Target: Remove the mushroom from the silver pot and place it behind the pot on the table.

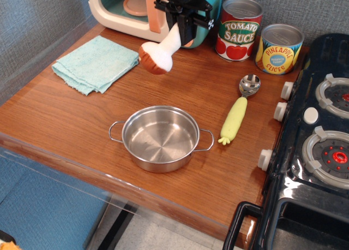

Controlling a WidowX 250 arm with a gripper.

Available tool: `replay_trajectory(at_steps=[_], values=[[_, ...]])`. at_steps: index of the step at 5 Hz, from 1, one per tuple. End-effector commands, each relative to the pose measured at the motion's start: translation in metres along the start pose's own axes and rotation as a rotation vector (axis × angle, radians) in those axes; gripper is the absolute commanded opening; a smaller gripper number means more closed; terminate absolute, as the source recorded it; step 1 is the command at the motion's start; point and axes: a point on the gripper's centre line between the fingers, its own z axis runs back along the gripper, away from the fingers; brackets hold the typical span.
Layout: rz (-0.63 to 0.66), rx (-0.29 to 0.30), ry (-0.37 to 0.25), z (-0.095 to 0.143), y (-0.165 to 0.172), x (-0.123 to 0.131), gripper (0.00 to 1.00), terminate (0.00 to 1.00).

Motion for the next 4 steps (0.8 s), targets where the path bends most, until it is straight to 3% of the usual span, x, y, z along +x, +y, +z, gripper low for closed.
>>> replay_trajectory(at_steps=[1, 4], values=[[-0.002, 0.088, -0.047, 0.025, 0.009, -0.002, 1.0, 0.0], [0.095, 0.171, -0.13, 0.041, 0.025, -0.009, 1.0, 0.0]])
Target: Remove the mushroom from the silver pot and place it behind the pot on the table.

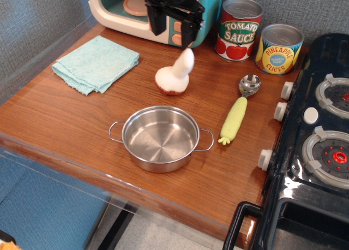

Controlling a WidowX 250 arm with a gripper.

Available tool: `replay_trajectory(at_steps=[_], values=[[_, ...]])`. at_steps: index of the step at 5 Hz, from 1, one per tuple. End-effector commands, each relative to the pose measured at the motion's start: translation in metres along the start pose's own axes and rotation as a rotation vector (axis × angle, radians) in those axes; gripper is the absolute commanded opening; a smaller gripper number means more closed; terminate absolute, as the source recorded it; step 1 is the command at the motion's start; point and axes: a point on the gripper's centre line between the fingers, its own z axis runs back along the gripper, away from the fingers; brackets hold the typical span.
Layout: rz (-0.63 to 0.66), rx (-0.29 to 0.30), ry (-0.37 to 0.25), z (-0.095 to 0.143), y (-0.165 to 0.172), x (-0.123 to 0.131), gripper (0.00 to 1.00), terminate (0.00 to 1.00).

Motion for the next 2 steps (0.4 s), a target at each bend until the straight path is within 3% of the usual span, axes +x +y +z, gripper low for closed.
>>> replay_trajectory(at_steps=[1, 2], values=[[0.023, 0.065, -0.127, 0.0387, 0.0089, -0.0085, 1.0, 0.0], [0.023, 0.065, -0.127, 0.0387, 0.0089, -0.0085, 1.0, 1.0]])
